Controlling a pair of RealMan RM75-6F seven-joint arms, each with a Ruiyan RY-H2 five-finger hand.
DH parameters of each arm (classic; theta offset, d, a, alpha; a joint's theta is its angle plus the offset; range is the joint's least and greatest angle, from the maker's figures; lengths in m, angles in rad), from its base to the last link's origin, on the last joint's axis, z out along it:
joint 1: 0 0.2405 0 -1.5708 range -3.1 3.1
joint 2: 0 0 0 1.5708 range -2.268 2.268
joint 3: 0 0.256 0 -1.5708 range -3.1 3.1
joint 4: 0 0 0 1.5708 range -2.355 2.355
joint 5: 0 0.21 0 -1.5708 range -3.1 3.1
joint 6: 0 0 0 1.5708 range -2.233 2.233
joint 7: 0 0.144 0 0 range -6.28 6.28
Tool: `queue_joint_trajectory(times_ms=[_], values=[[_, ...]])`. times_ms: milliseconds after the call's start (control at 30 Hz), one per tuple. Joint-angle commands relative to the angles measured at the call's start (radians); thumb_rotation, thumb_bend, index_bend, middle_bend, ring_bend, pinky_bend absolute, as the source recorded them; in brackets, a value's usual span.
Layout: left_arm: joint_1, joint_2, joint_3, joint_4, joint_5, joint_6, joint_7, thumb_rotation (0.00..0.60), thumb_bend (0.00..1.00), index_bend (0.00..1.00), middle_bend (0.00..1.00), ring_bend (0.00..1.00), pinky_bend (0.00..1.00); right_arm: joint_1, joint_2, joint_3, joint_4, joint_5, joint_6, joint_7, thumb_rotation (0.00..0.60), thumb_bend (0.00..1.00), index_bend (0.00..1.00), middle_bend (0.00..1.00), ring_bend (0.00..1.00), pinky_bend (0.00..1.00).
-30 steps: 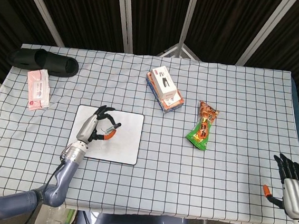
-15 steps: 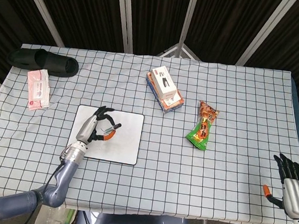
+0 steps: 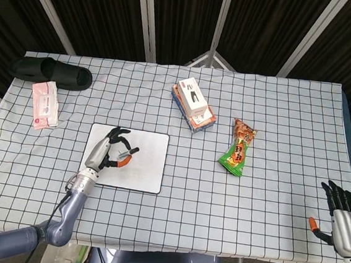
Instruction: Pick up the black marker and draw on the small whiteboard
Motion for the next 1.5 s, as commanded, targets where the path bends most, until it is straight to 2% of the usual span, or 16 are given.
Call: queue_joint_trajectory(times_ms=[33,400,600,700,833,1000,1200,1333,1500], values=[[0.012,0.016,0.010,-0.022,0.003,0.006,0.007,0.600,0.56,0.72,0.16,0.01,0.01,-0.001,0.000,0.000,0.000,-0.001,0.001,0.000,0.600,0.35,0.00,0.00,0.00,0.00],[0.037,0.081,-0.005,-0.142,0.038,0.055,-0.020,0.600,0.56,0.72,0.16,0.01,0.01,0.000,0.000,0.002,0.001,0.002,0.001,0.002,0.600,0.35,0.00,0.00,0.00,0.00],[0.035,0.134,-0.004,-0.183,0.072,0.071,0.032,0.600,0.55,0.71,0.16,0.01,0.01,0.001,0.001,0.003,0.000,0.004,-0.002,0.005,0.600,0.35,0.00,0.00,0.00,0.00],[0.028,0.165,0.020,-0.176,0.104,0.070,0.103,0.600,0.55,0.71,0.16,0.01,0.01,0.001,0.002,0.003,0.000,0.005,-0.003,0.006,0.600,0.35,0.00,0.00,0.00,0.00],[0.018,0.223,0.073,-0.162,0.121,0.041,0.282,0.600,0.52,0.70,0.16,0.01,0.01,0.001,0.002,0.002,-0.001,0.006,-0.005,0.003,0.600,0.35,0.00,0.00,0.00,0.00],[0.019,0.259,0.108,-0.170,0.058,0.010,0.476,0.600,0.47,0.68,0.16,0.01,0.01,0.001,0.003,0.001,-0.006,0.009,-0.007,-0.002,0.600,0.35,0.00,0.00,0.00,0.00],[0.020,0.279,0.136,-0.163,-0.049,-0.011,0.681,0.600,0.45,0.66,0.16,0.01,0.01,0.001,0.004,0.002,-0.010,0.015,-0.011,-0.005,0.600,0.35,0.00,0.00,0.00,0.00],[0.023,0.281,0.147,-0.157,-0.111,-0.014,0.762,0.600,0.43,0.65,0.15,0.00,0.00,0.002,0.004,0.002,-0.011,0.014,-0.012,-0.008,0.600,0.35,0.00,0.00,0.00,0.00],[0.025,0.280,0.159,-0.150,-0.138,-0.014,0.805,0.600,0.42,0.63,0.13,0.00,0.00,0.001,0.005,0.002,-0.012,0.015,-0.012,-0.008,0.600,0.35,0.00,0.00,0.00,0.00]])
